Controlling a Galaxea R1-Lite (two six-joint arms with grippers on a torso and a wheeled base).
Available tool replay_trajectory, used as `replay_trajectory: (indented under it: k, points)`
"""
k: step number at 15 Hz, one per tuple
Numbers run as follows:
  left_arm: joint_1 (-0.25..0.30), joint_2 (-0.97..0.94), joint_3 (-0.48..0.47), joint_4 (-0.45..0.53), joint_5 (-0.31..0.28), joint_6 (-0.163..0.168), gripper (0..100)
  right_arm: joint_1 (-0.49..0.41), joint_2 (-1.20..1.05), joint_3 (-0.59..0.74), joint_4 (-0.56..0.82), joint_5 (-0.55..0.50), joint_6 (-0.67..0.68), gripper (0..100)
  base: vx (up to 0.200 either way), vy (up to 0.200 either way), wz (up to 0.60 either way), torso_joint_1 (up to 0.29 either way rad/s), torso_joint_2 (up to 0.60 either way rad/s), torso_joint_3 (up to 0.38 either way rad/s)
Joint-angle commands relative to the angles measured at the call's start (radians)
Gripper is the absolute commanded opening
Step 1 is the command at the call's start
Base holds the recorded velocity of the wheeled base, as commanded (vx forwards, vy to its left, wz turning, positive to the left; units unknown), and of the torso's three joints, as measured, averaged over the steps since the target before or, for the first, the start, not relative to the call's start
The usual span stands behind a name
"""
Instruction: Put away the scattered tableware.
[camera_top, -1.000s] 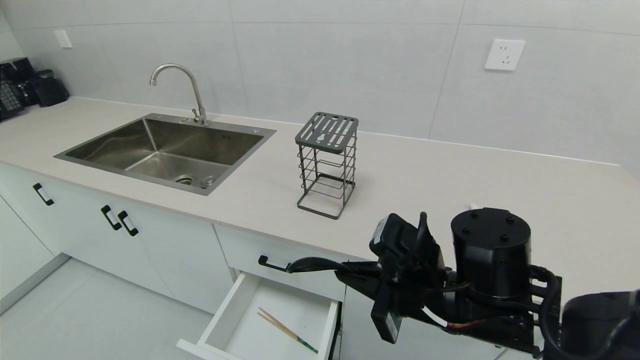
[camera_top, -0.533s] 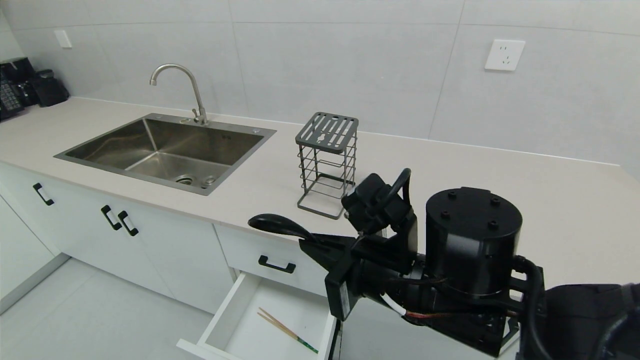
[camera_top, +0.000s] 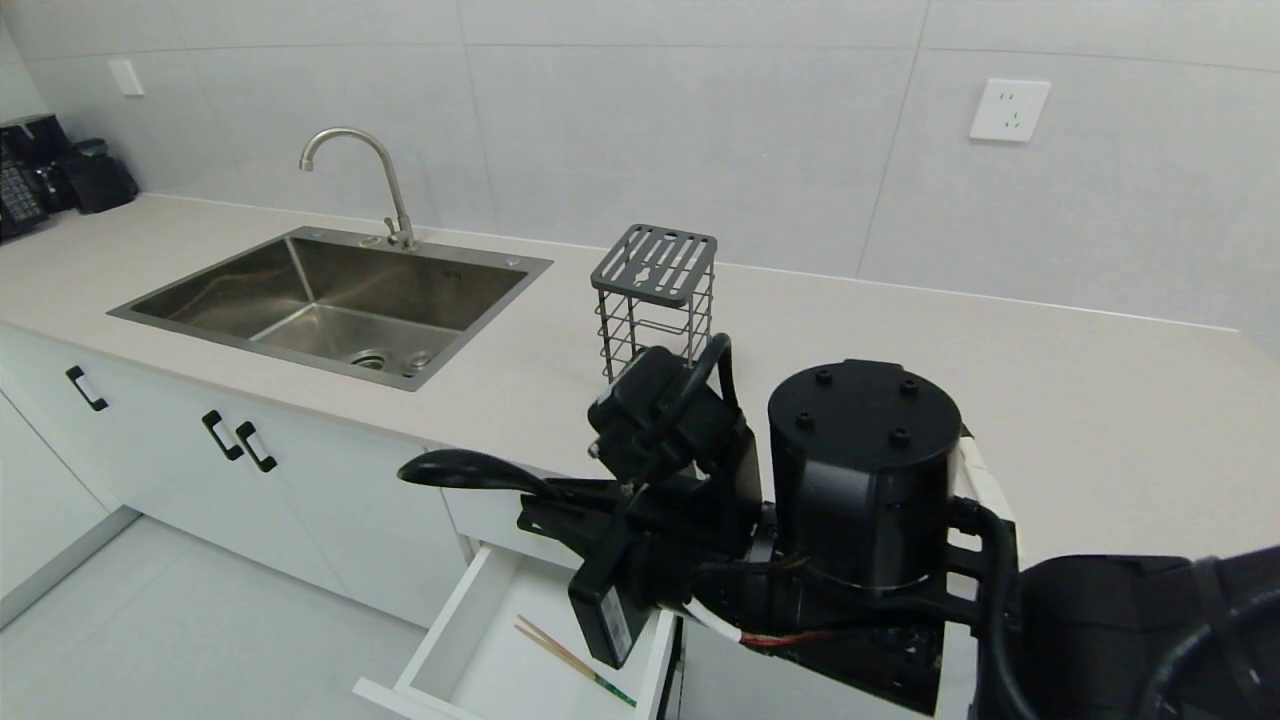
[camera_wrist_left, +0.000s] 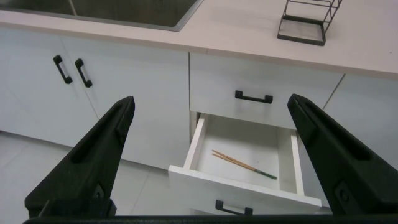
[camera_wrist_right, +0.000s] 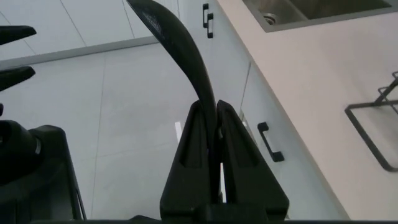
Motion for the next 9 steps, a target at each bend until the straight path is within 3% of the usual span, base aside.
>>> replay_trajectory:
  k: [1,5,9]
  points:
    - [0.000,0.001,0.000,0.000,0.000,0.000,100,0.002,0.036,-0.072,0.043,0.006,-0.022,0,0.000,0.000,0.00,0.000,0.00,0.000]
    - [0.000,0.001,0.000,0.000,0.000,0.000,100,0.017,0.059,-0.129,0.110,0.053,-0.034,0,0.000,0.000,0.00,0.000,0.00,0.000]
    - [0.000,0.001,0.000,0.000,0.000,0.000,100,0.019,0.106,-0.126,0.110,0.046,-0.039,0,0.000,0.000,0.00,-0.196,0.40,0.192]
